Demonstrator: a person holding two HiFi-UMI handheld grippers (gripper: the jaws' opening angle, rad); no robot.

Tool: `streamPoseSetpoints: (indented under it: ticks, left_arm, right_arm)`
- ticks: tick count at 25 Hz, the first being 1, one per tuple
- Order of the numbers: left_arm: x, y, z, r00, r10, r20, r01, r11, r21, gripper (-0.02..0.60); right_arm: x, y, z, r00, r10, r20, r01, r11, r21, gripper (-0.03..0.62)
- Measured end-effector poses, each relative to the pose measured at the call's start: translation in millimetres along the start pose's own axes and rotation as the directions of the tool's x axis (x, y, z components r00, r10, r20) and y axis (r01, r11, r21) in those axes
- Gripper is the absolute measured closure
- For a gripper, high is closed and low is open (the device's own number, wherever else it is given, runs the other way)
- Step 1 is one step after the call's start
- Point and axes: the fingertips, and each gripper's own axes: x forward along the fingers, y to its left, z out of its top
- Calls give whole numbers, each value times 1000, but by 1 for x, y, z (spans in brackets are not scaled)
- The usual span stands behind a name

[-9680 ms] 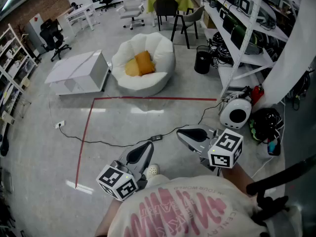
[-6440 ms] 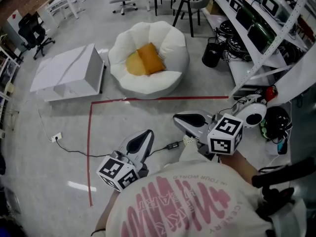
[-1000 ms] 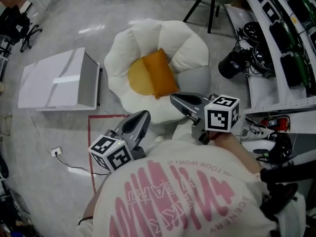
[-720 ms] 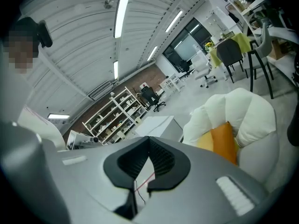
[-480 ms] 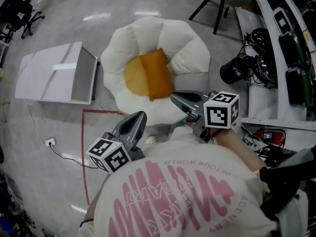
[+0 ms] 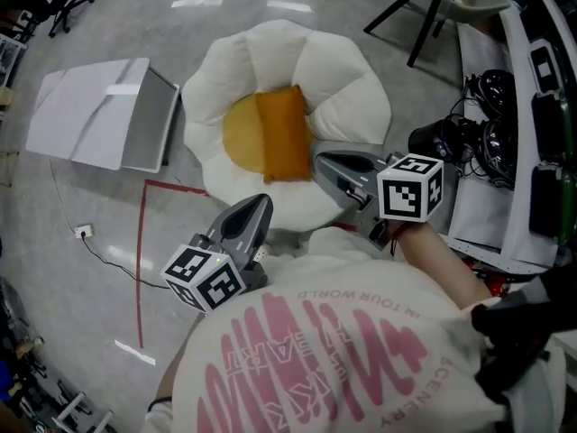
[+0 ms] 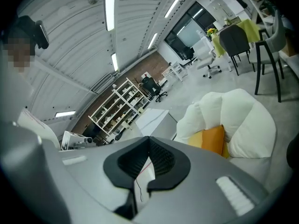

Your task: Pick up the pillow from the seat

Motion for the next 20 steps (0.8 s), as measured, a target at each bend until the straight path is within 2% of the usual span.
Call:
streamPoseSetpoints:
  ticks: [4,8,11,16,20]
  left_arm:
    - [20,5,-8,998,66,-3,-66,998,-24,571]
    - [33,17,-23,991,127,-40,-127,992,-9,569]
    - [42,35,-43,982,159,-102,-160,987,7,570]
    - [59,77,-79,967,156,-200,-167,985,-39,570]
    - [76,122,-102,957,151,-250,-175,981,-78,570]
  right_arm:
    - [8,-21,3,997,51,-51,-52,999,-4,589]
    - [21,-48,-5,992,71,-102,-68,997,28,589]
    - [32,-77,-15,991,54,-119,-45,996,76,589]
    - [49,-132,-39,995,0,-105,18,984,176,589]
    - [57,-176,-63,995,-74,-71,90,959,268,589]
